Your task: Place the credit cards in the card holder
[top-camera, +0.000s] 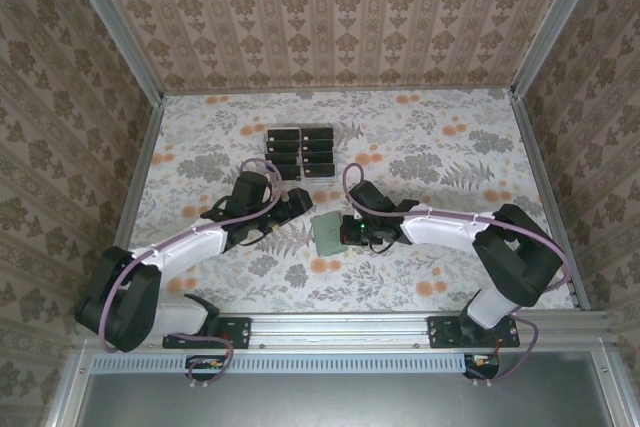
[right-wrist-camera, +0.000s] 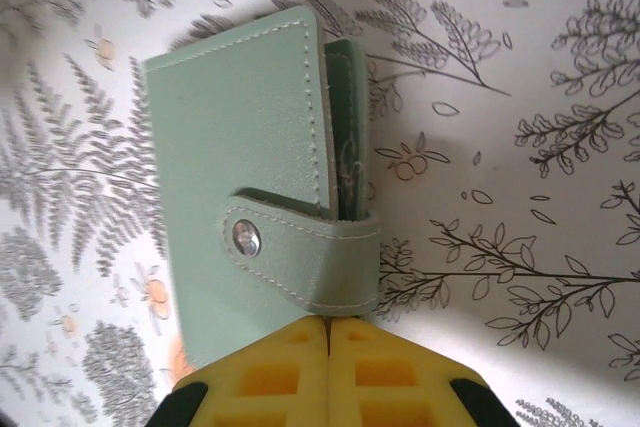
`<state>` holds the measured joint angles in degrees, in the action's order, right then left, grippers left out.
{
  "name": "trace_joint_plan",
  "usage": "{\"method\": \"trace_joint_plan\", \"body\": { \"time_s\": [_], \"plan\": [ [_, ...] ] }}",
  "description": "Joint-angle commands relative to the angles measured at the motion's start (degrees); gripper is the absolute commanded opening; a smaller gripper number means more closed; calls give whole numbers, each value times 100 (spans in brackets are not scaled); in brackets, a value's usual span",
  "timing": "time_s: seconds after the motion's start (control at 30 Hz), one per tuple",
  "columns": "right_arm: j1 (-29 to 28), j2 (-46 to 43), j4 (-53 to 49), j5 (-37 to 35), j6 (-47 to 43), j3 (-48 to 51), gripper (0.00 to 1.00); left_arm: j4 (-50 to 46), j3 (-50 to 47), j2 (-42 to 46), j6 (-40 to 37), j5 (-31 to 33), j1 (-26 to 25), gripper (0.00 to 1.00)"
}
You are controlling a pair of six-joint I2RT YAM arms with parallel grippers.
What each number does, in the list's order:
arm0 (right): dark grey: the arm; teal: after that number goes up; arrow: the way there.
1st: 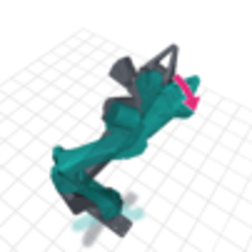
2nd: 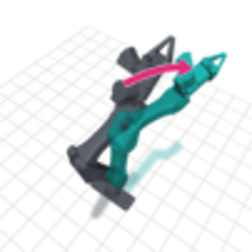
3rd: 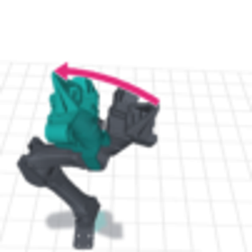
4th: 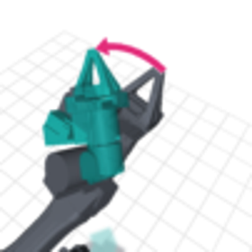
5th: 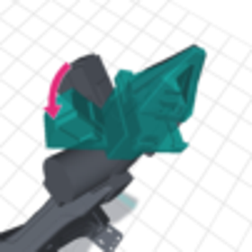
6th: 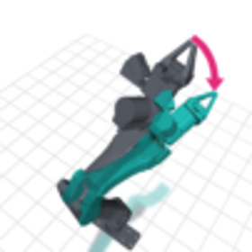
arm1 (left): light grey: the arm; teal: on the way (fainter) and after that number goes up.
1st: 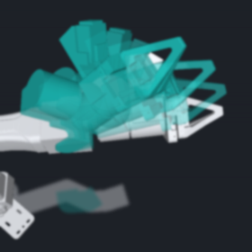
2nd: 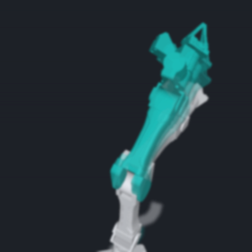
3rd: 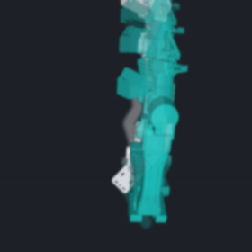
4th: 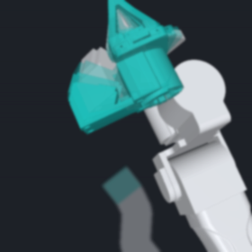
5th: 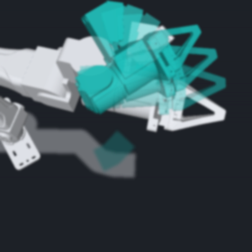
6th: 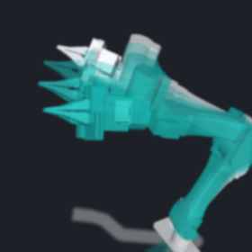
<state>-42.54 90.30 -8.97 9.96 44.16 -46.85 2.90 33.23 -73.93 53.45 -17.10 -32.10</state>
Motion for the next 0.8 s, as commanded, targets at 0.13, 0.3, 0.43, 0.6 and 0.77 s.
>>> {"method": "trace_joint_plan", "body": {
  "time_s": [0.13,0.3,0.43,0.6,0.77],
  "plan": [
    [100,-628,-83,226,126,-96,0,504,62,-146,271,-49,-69,100],
    [124,-948,-30,316,251,-123,0,915,8,-224,493,-4,-77,100],
    [137,-1212,113,434,407,-149,0,1271,6,-312,660,12,-104,100],
    [150,-1446,245,499,583,-223,0,1922,-81,-419,993,5,-113,100],
    [192,-1632,369,581,734,-443,0,2887,-151,-556,1562,-63,-113,100]
  ]
}}
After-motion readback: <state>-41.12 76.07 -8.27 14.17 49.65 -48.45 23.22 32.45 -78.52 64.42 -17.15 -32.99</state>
